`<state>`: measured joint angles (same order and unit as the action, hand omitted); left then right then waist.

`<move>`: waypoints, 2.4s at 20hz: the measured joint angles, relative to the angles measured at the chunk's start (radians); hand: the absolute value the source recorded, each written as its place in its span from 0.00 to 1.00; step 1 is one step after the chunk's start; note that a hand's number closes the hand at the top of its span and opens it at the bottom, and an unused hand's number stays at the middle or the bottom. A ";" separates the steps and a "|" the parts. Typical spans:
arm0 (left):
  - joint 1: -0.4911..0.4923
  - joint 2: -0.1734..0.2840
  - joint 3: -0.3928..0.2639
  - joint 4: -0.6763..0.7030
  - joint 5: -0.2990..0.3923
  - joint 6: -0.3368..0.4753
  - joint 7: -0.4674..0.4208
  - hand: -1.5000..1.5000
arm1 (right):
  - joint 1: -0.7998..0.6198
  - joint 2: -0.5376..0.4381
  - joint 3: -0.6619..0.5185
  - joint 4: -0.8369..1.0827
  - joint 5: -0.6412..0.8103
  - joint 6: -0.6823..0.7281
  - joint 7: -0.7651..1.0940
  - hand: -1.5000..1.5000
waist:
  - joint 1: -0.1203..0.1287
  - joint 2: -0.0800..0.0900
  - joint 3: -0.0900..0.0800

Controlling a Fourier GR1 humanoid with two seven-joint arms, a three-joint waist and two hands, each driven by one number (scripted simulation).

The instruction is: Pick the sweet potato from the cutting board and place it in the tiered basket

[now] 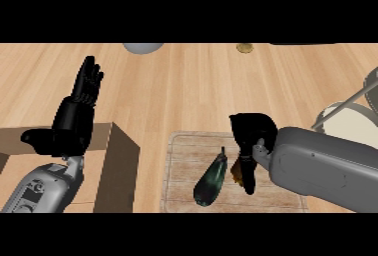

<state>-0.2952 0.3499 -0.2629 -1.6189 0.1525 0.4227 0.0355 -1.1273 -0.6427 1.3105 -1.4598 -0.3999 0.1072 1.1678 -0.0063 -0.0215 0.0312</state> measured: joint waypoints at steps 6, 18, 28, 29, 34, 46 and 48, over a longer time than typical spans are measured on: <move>0.001 0.000 -0.003 -0.007 0.001 -0.004 0.005 0.50 | 0.021 0.021 0.022 0.050 0.008 -0.014 -0.014 0.00 | 0.003 0.002 0.000; 0.004 0.002 -0.003 -0.008 0.001 -0.002 0.003 0.50 | 0.050 0.078 0.051 0.130 0.027 -0.041 -0.029 0.00 | 0.002 0.002 0.000; 0.009 0.003 -0.002 -0.015 -0.006 0.006 0.017 0.50 | 0.106 0.093 0.057 0.153 0.065 -0.079 -0.054 0.00 | -0.003 0.000 0.001; 0.012 0.005 0.002 -0.017 -0.001 0.000 0.018 0.50 | 0.115 0.095 0.058 0.147 0.075 -0.087 -0.054 0.00 | -0.005 0.000 0.000; 0.014 0.004 -0.003 -0.014 -0.007 0.010 0.002 0.50 | 0.134 0.102 0.054 0.165 0.128 -0.122 -0.065 1.00 | -0.005 -0.001 0.002; 0.048 0.004 0.026 -0.019 -0.001 0.006 0.005 0.50 | 0.202 -0.032 0.151 0.033 0.390 -0.206 -0.155 1.00 | -0.031 -0.018 0.004; 0.062 0.006 0.033 -0.028 0.000 0.007 0.007 0.50 | 0.244 -0.094 0.170 -0.025 0.446 -0.251 -0.175 1.00 | -0.041 -0.022 0.005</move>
<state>-0.2336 0.3562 -0.2302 -1.6469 0.1522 0.4294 0.0426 -0.8829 -0.7370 1.4804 -1.4852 0.0457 -0.1440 0.9927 -0.0473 -0.0432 0.0359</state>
